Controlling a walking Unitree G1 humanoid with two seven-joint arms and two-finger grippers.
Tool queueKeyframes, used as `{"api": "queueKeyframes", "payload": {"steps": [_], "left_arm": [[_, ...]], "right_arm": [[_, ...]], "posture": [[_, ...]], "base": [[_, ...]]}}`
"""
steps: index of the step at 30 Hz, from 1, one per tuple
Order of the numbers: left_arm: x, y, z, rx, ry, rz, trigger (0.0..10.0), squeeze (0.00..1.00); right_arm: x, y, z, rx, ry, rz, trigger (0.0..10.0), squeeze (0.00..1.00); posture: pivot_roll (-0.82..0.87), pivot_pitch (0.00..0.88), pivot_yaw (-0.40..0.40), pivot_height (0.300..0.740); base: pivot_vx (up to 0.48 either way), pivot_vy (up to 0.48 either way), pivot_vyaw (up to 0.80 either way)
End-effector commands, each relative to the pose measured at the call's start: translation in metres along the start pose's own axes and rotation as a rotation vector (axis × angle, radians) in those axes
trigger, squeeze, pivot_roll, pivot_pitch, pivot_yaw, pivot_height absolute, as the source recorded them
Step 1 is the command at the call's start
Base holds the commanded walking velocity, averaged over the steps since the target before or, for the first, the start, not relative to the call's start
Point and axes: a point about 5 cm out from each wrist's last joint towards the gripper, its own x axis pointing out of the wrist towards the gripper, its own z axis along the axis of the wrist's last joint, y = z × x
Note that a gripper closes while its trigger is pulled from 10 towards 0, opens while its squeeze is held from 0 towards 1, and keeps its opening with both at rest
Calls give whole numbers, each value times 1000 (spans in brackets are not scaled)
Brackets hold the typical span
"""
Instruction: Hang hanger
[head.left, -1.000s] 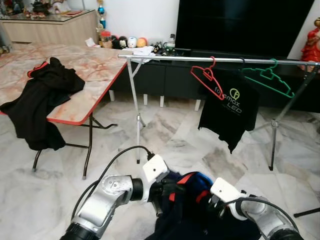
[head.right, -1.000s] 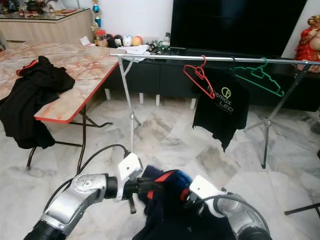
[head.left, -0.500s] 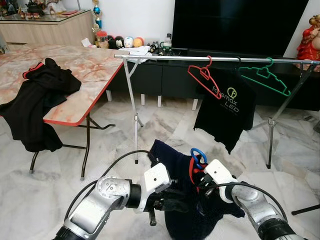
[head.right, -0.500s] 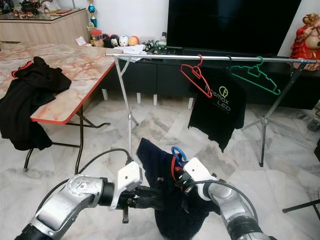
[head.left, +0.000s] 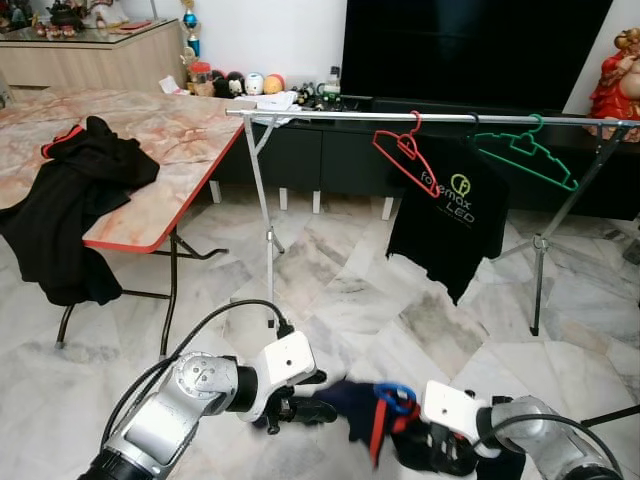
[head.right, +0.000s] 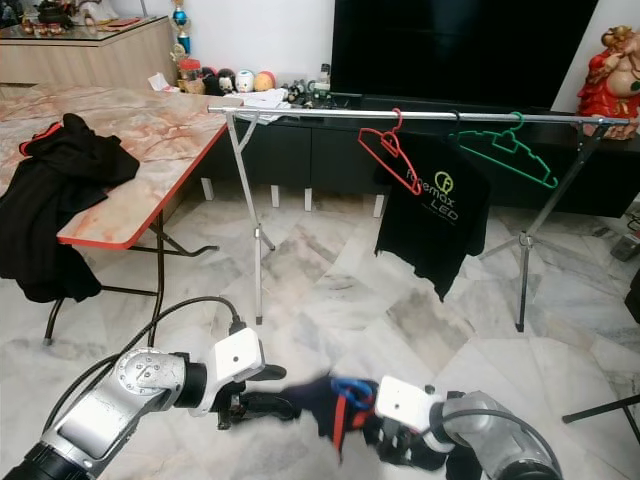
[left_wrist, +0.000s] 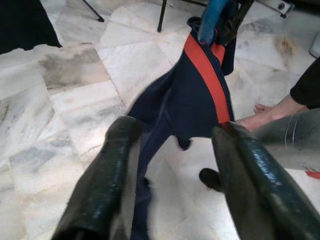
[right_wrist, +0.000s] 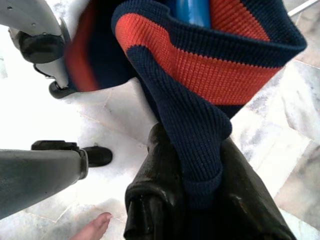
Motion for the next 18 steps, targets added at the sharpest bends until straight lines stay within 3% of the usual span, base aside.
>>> {"api": "queueKeyframes", "payload": {"steps": [1, 9, 17, 18], "left_arm": [[3, 0, -2, 26, 30, -11, 10000, 1000], [14, 0, -3, 14, 16, -18, 10000, 1000], [18, 6, -4, 8, 0, 23, 10000, 1000], [18, 6, -4, 10, 5, 24, 10000, 965]], "right_arm": [[-2, -10, 15, -15, -74, -31, 0, 0], [1, -7, 36, -84, -178, 51, 0, 0], [2, -1, 41, -93, -213, 107, 0, 0], [2, -2, 41, -89, -217, 107, 0, 0]], "posture": [[-1, 11, -18, 740], [-2, 3, -14, 740], [-3, 0, -12, 740], [-2, 0, -12, 740]], "base": [[0, 0, 0], [0, 0, 0], [0, 0, 0], [0, 0, 0]]}}
